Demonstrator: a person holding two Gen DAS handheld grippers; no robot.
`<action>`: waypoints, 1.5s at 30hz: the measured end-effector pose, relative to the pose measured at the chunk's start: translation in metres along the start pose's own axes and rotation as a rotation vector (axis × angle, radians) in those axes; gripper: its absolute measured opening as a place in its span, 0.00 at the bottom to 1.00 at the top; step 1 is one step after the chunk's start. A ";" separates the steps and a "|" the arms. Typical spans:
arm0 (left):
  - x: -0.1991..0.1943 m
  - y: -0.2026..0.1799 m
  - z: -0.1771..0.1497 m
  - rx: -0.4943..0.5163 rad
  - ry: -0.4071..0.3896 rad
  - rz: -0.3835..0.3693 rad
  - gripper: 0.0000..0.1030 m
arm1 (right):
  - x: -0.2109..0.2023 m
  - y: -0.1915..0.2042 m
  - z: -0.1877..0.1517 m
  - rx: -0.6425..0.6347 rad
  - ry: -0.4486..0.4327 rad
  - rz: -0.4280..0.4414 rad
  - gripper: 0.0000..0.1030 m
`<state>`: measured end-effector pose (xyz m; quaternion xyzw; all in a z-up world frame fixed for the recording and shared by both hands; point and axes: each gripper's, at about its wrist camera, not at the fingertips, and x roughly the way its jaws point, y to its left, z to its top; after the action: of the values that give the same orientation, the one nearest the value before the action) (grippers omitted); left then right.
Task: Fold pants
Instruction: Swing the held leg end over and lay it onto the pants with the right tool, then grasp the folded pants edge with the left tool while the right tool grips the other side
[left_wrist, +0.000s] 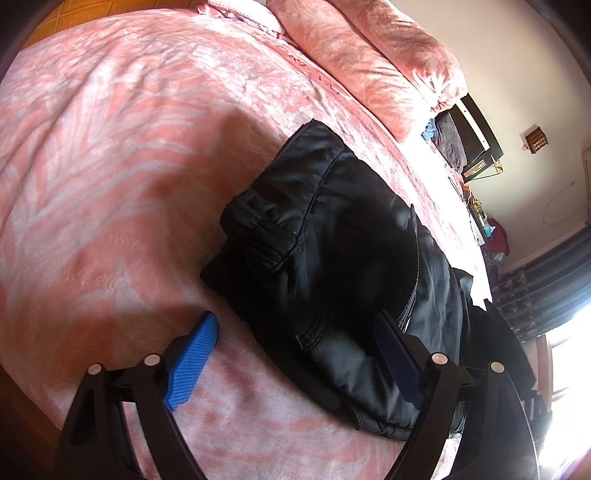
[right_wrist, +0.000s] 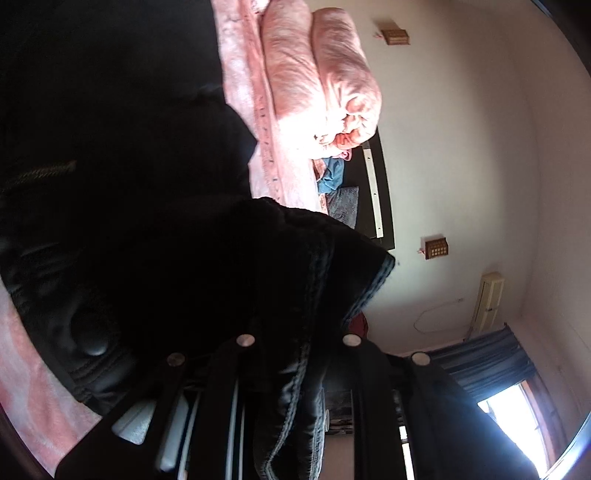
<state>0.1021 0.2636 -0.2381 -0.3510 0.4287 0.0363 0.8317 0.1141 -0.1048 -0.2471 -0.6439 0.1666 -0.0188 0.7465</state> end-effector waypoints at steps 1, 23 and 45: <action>0.000 0.000 0.000 -0.001 0.000 -0.001 0.84 | 0.000 0.004 0.000 -0.014 0.001 0.001 0.13; -0.002 0.002 -0.001 -0.008 -0.006 -0.003 0.84 | -0.058 -0.046 -0.002 0.018 -0.050 0.245 0.85; -0.004 0.007 -0.003 -0.078 -0.014 -0.024 0.88 | 0.043 -0.090 -0.023 0.460 0.258 1.055 0.39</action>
<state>0.0951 0.2677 -0.2405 -0.3881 0.4171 0.0456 0.8206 0.1652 -0.1521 -0.1720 -0.2879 0.5455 0.2412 0.7492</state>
